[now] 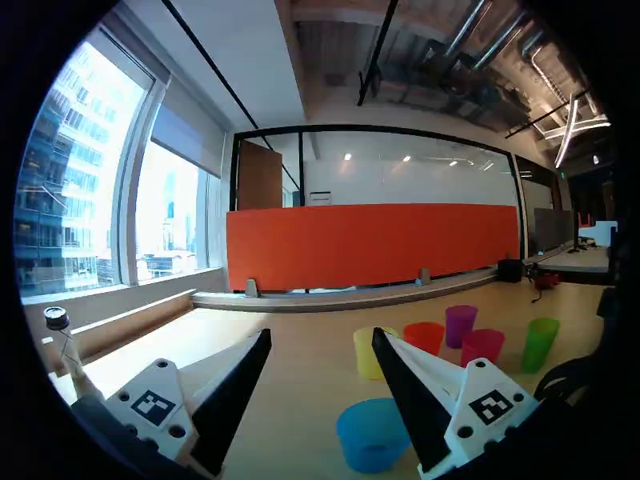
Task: Pour water
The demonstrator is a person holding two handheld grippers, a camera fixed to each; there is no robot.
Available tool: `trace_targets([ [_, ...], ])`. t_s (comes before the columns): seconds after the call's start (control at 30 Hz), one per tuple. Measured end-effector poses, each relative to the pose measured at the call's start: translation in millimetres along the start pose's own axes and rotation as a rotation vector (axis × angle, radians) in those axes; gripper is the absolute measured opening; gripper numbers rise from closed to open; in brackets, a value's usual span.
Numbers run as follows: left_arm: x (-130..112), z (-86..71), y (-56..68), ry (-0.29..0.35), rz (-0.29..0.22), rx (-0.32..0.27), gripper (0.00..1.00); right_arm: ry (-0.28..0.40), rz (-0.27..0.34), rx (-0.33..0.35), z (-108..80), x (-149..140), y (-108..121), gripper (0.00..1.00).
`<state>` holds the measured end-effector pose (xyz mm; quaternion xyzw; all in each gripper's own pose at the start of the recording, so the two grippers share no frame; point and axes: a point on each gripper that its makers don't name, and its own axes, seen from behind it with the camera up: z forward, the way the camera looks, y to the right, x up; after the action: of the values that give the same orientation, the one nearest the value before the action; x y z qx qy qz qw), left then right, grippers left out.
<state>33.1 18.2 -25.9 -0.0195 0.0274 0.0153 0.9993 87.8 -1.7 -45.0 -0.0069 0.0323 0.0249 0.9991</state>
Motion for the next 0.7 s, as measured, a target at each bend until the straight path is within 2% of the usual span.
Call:
trace_targets([
  [0.7, -13.5, 9.4, -2.3, 0.013, -0.022, -0.010, 0.93, -0.007, -0.002, -0.002, 0.8, -3.3, 1.0, 0.99],
])
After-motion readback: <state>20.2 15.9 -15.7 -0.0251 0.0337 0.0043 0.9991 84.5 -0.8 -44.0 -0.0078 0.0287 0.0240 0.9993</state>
